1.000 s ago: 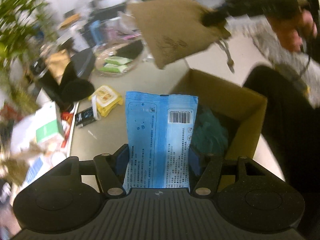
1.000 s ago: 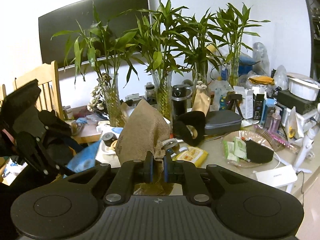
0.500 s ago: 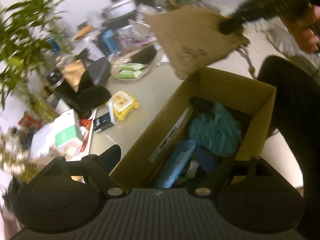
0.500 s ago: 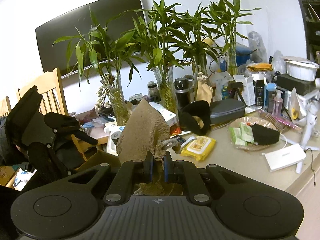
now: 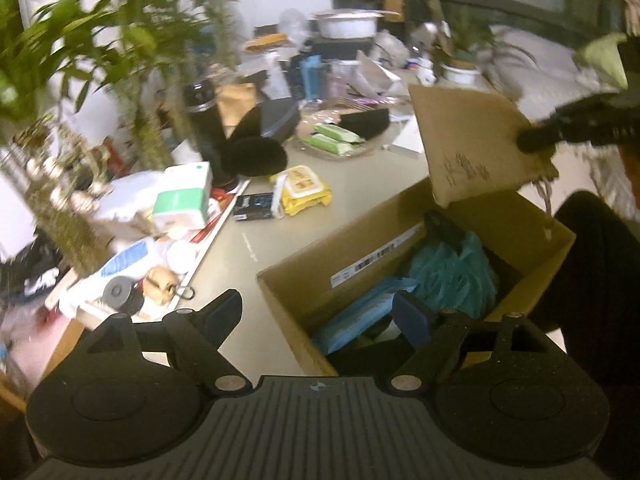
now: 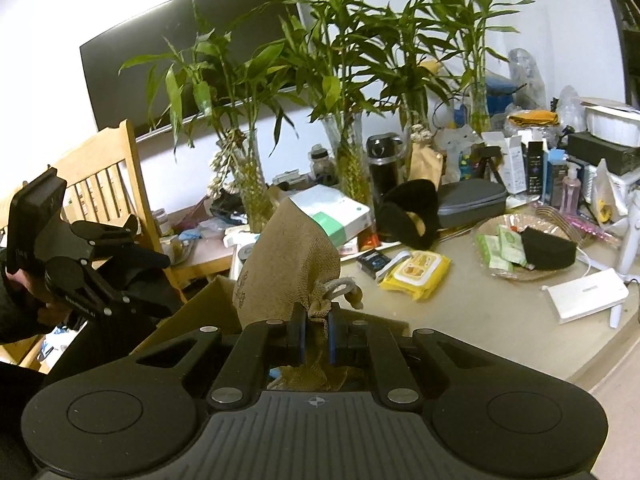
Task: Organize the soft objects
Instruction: 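Lower the burlap bag into the box and open the right gripper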
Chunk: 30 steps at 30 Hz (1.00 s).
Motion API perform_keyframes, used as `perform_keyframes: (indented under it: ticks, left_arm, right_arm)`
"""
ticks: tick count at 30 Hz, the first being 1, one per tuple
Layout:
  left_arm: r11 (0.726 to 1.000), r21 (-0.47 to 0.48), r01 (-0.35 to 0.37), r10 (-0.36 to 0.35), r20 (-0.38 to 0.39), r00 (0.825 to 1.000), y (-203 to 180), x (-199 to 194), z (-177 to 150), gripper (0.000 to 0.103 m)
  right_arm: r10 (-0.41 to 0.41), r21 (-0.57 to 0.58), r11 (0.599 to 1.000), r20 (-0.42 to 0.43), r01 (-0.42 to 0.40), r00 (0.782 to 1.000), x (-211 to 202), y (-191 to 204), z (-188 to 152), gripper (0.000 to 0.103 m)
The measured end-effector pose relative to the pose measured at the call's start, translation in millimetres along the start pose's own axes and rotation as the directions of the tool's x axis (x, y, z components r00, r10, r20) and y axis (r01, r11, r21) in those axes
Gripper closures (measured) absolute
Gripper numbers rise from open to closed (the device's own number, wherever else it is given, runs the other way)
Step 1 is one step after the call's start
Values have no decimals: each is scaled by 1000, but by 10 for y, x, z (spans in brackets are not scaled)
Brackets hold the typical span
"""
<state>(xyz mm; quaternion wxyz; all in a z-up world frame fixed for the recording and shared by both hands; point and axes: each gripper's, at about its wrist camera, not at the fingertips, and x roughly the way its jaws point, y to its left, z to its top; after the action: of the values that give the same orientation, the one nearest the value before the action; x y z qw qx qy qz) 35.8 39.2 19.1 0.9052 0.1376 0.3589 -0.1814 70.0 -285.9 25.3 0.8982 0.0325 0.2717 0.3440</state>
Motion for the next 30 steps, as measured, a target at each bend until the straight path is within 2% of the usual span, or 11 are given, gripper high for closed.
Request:
perform_keyframes:
  ticks: [7,9,10,11,13,15,17,25,30]
  left_arm:
    - [996,-89,-19,21,21,1000,126,-121,-138,20]
    - [994,-104,-24,27,24,999,147,-133,-168,20]
    - [993,-112,-26,29,25,999,154,-139,-183,20]
    - [993,-118,-30,33,25,999,157,-145,-197,20]
    - [991,-130,-38,41,23,999,154,-150,-227,20]
    - [989,-143,-37,40,21,999,155,-149,-260,20]
    - [988,-153,-32,35,19,999,163,-149,-286,20]
    - [985,-172,-30,33,19,999,158,-109,-324,20]
    - [980,-197,-25,29,19,999,155,-66,-305,20]
  right_arm:
    - [40,-32,999,-20,-41,999,148,159,19,90]
    - [60,-53,997,-24,-61,998,210,229,34,84]
    - [68,-68,995,-28,-70,997,246,261,35,70]
    - [77,-89,993,-49,-81,996,310,309,34,46]
    - [50,-146,987,-125,-69,991,480,408,11,28]
    - [28,-198,978,-155,-59,987,578,478,-44,21]
    - [34,-203,977,-178,-70,984,633,507,-90,12]
    - [14,-183,982,-206,-52,978,625,485,-187,0]
    - [-27,-174,985,-218,-12,976,604,436,-191,0]
